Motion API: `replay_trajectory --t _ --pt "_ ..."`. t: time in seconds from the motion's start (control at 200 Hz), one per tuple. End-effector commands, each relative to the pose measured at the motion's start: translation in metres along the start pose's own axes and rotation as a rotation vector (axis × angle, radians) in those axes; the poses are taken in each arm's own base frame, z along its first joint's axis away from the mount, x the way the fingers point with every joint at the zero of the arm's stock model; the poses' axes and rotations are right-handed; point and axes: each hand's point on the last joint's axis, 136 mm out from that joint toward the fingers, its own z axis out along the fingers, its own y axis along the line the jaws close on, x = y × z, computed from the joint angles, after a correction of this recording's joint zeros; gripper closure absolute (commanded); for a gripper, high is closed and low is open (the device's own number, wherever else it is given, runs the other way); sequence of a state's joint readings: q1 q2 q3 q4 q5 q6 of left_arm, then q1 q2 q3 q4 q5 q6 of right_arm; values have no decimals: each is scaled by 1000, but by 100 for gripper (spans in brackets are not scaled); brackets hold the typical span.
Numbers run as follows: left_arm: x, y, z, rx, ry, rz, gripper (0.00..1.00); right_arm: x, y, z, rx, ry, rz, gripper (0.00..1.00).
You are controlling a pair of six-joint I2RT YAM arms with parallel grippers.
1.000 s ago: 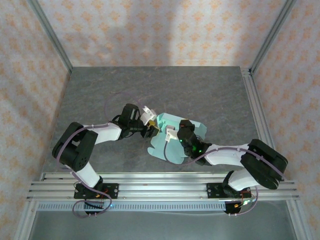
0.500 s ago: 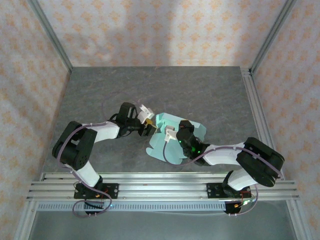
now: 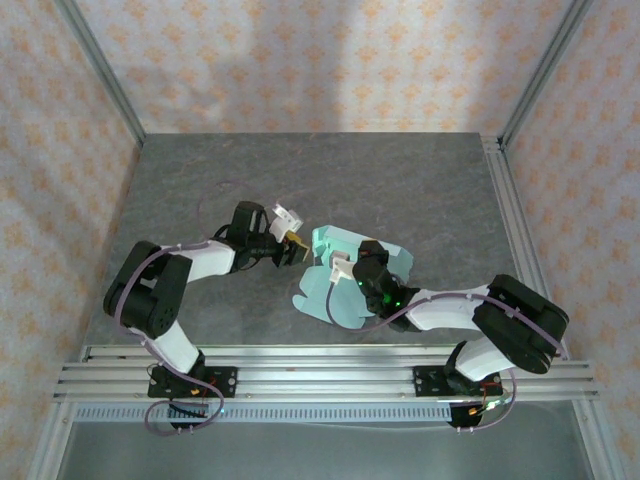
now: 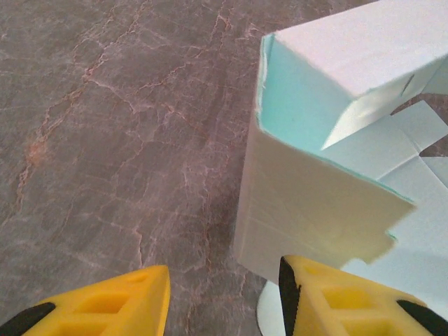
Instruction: Fold the paper box
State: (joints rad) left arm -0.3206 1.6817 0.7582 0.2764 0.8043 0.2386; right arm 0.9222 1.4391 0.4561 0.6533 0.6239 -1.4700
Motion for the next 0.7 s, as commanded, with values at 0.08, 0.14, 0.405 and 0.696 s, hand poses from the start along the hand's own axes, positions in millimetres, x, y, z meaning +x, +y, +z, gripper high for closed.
replay_trajectory --t 0.08,0.14,0.405,0.696 --pt "-11 -13 16 73 18 79 53 4 0 -2 12 21 15 100" --pt "-12 -18 20 95 17 93 53 4 0 -2 10 21 12 100" --pt "-9 -27 31 155 33 102 52 4 1 -2 7 22 2 100" --pt "-9 -30 42 171 49 101 53 2 1 0 5 23 -1 100"
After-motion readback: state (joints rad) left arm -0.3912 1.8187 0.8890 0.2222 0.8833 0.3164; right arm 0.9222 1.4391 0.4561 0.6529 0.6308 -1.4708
